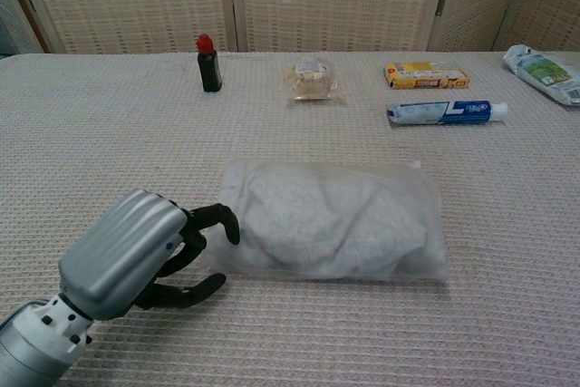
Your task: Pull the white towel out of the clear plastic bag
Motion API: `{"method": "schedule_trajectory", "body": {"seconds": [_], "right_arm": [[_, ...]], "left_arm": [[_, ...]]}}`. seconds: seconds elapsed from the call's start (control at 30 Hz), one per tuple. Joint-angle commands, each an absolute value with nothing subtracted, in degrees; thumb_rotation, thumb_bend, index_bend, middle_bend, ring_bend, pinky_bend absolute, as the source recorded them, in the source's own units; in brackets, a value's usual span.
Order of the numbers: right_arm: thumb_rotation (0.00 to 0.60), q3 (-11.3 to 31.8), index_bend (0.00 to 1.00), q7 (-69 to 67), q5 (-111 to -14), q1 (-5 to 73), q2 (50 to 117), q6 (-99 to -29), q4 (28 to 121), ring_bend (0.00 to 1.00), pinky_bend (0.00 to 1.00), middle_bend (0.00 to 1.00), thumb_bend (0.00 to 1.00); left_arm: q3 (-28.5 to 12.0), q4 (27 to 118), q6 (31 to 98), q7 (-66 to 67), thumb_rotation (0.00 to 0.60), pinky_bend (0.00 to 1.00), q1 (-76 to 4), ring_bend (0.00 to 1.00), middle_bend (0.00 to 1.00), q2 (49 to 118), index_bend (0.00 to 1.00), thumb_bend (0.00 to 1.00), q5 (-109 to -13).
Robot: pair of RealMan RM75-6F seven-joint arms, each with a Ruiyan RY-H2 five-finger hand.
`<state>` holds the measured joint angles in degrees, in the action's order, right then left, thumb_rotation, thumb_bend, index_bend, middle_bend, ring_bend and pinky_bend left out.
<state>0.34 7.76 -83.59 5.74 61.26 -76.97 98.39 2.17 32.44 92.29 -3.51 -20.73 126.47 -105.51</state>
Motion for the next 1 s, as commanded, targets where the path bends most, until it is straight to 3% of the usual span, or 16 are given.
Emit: {"method": "schedule_trajectory", "body": {"seconds": [0.03, 0.33, 0.67, 0.9, 0.97, 1.0], "right_arm": [[0.6, 0.17, 0.0, 7.38, -83.77, 5.79, 61.09, -76.76, 98.47, 0.0, 0.0, 0.0, 0.02], [0.6, -0.63, 0.0, 5.71, -84.54, 6.57, 60.41, -74.81, 98.8, 0.0, 0.0, 0.0, 0.02], [0.6, -1.22, 0.0, 5.57, -85.21, 7.24, 60.51, -73.54, 98.84, 0.0, 0.0, 0.0, 0.02], [0.6, -1.04, 0.0, -1.71, -89.77, 9.31, 65.29, -73.23, 93.59, 0.0, 0.0, 0.0, 0.08], [0.6, -0.95, 0.04, -5.49, -91.02, 10.34, 67.5, -72.7, 90.89, 0.0, 0.0, 0.0, 0.13], [0.6, -0.89, 0.11, -7.95, -91.69, 11.13, 68.66, -72.14, 89.38, 0.0, 0.0, 0.0, 0.15]], "left_arm": [[2.39, 30.58, 92.39, -4.42, 0.6, 1.0, -21.11, 1.0, 1.0, 127.46, 0.51, 0.35, -104.75], [2.41, 26.67, 92.81, -6.47, 0.6, 1.0, -22.09, 1.0, 1.0, 128.97, 0.56, 0.42, -103.1], [2.7, 23.8, 93.53, -10.15, 0.6, 1.0, -22.89, 1.0, 1.0, 130.0, 0.73, 0.54, -101.71], [3.83, 24.31, 94.93, -10.82, 0.6, 1.0, -22.98, 1.0, 1.0, 130.0, 0.78, 0.55, -101.95], [4.22, 24.49, 95.07, -10.49, 0.6, 1.0, -22.99, 1.0, 1.0, 130.0, 0.79, 0.55, -102.1], [4.47, 24.63, 95.11, -10.26, 0.6, 1.0, -22.96, 1.0, 1.0, 130.0, 0.79, 0.55, -102.18]]}}
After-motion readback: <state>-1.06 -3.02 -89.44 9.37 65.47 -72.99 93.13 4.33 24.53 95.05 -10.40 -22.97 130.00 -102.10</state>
